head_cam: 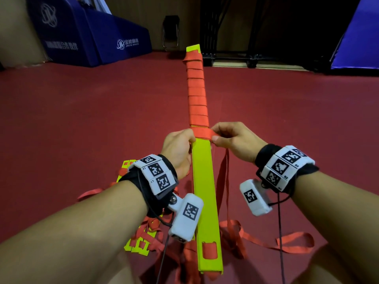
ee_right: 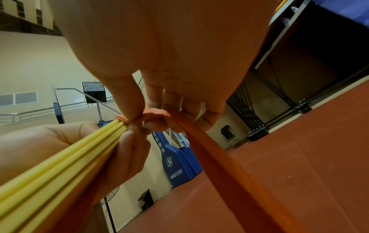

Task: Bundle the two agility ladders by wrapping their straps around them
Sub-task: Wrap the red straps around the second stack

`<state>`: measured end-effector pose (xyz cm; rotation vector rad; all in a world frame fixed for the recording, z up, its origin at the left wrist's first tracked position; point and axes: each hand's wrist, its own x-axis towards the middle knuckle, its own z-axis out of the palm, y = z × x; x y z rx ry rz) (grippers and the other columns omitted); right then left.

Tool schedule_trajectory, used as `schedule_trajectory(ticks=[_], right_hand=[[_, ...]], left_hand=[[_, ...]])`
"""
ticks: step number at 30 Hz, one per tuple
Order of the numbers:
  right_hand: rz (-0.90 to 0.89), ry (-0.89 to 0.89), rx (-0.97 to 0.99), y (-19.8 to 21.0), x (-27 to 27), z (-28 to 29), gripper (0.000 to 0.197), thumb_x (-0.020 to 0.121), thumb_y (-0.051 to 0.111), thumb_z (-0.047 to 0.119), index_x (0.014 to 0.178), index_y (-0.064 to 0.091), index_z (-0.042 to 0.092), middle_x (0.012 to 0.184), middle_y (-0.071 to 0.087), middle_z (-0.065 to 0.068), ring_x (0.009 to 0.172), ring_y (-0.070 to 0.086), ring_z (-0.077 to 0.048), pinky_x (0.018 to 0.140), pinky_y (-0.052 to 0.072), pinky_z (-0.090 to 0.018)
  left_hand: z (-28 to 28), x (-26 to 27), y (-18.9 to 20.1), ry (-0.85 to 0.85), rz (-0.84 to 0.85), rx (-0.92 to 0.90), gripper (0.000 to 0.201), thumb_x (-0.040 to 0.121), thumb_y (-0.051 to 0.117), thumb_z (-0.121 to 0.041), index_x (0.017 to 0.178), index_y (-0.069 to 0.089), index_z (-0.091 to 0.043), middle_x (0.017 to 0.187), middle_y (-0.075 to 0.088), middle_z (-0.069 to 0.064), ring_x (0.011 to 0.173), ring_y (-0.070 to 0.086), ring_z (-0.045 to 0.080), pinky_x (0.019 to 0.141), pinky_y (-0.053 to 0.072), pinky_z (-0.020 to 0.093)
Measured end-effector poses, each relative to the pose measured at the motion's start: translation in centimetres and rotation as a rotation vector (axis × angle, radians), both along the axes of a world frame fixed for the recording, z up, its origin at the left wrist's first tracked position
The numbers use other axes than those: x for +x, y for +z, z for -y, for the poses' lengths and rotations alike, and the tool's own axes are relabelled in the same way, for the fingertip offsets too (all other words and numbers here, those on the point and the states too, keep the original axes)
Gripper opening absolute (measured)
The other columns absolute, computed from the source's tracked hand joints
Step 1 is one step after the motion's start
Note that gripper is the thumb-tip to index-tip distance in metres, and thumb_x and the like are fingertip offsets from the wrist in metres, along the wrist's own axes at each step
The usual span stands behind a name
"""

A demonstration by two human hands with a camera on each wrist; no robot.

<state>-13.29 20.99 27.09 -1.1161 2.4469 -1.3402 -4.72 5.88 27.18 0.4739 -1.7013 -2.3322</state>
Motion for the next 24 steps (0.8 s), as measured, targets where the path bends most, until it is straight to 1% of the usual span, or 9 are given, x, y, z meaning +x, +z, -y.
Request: schedule_trajectory(ticks=[2,5,8,12,14,18,20,22,24], right_hand=[[0.003,0.012,-0.051,0.2,0.4,0.1,0.016,0.096,0.063,0.009,0.088,0.069,0.021,0.078,0.066,0.004,0.075,0.056,-0.008,0.078,0.046,-0.03],[-0.014,0.023,-0.104,0.4,0.8,0.4,0.006,0.094,0.066,0.008,0.089,0.068,0.009,0.076,0.06,-0.002,0.071,0.051,-0.013,0.072,0.043,-0.03],[-0.021,0.009,-0.119,0.3,1.0,0.7,0.004,0.093,0.068,0.006,0.091,0.067,0.002,0.075,0.057,-0.005,0.068,0.049,-0.014,0.068,0.042,-0.029],[-0.039,-0.002,-0.101,0.1,1.3,0.9,0.008,0.09,0.071,0.005,0.086,0.065,0.01,0.07,0.056,0.001,0.062,0.048,-0.008,0.063,0.041,-0.023],[-0.047,-0.019,-0.078,0.1,1.2,0.9,0.012,0.089,0.073,0.007,0.084,0.064,0.014,0.07,0.057,0.003,0.06,0.048,-0.006,0.063,0.041,-0.023],[-0.038,-0.018,-0.057,-0.2,0.9,0.9,0.015,0.086,0.078,0.017,0.084,0.064,0.015,0.071,0.057,0.003,0.063,0.048,-0.01,0.065,0.042,-0.03],[-0.085,-0.021,-0.018,-0.4,0.9,1.1,0.025,0.08,0.082,0.031,0.081,0.061,0.019,0.068,0.053,0.006,0.061,0.044,-0.009,0.062,0.039,-0.031],[-0.129,-0.041,0.017,-0.6,0.9,1.3,0.033,0.074,0.083,0.042,0.078,0.059,0.02,0.067,0.049,0.009,0.059,0.04,-0.009,0.059,0.036,-0.031],[-0.124,-0.055,0.014,-0.6,0.6,1.3,0.031,0.076,0.085,0.038,0.077,0.059,0.021,0.067,0.05,0.007,0.06,0.041,-0.011,0.06,0.036,-0.031]], left_hand=[[0.0,-0.1,-0.2,0.008,0.001,0.011,0.032,0.084,0.042,0.009,0.107,0.062,0.017,0.089,0.053,0.024,0.077,0.052,0.036,0.06,0.046,0.034],[-0.2,-0.2,-0.4,0.021,0.004,0.026,0.027,0.085,0.045,0.009,0.102,0.066,0.014,0.086,0.054,0.021,0.078,0.051,0.032,0.072,0.048,0.042],[-0.5,-0.4,-0.6,-0.017,-0.021,0.002,0.024,0.088,0.049,0.009,0.087,0.072,0.0,0.071,0.065,0.012,0.067,0.059,0.022,0.073,0.05,0.036],[-0.9,-0.1,-0.8,-0.091,-0.001,-0.013,0.03,0.091,0.043,0.007,0.098,0.066,-0.011,0.091,0.065,0.013,0.072,0.057,0.02,0.064,0.046,0.031],[-0.9,0.2,-0.7,-0.123,0.002,0.003,0.03,0.088,0.044,0.007,0.102,0.063,-0.012,0.089,0.065,0.011,0.073,0.057,0.022,0.067,0.046,0.034],[-0.3,0.3,-0.3,-0.203,0.016,0.038,0.031,0.072,0.052,-0.002,0.102,0.062,-0.005,0.088,0.064,0.016,0.071,0.056,0.025,0.067,0.047,0.035],[-0.4,0.4,-0.3,-0.21,-0.002,0.061,0.033,0.062,0.055,-0.004,0.094,0.062,0.001,0.085,0.058,0.02,0.065,0.055,0.025,0.066,0.044,0.035],[-0.7,0.4,-0.4,-0.2,-0.032,0.04,0.015,0.07,0.057,0.002,0.084,0.062,-0.001,0.081,0.058,0.02,0.063,0.056,0.025,0.068,0.044,0.038],[-0.6,0.4,-0.6,-0.186,-0.047,-0.003,0.013,0.086,0.054,0.008,0.09,0.063,0.0,0.085,0.061,0.022,0.066,0.06,0.025,0.072,0.047,0.04]])
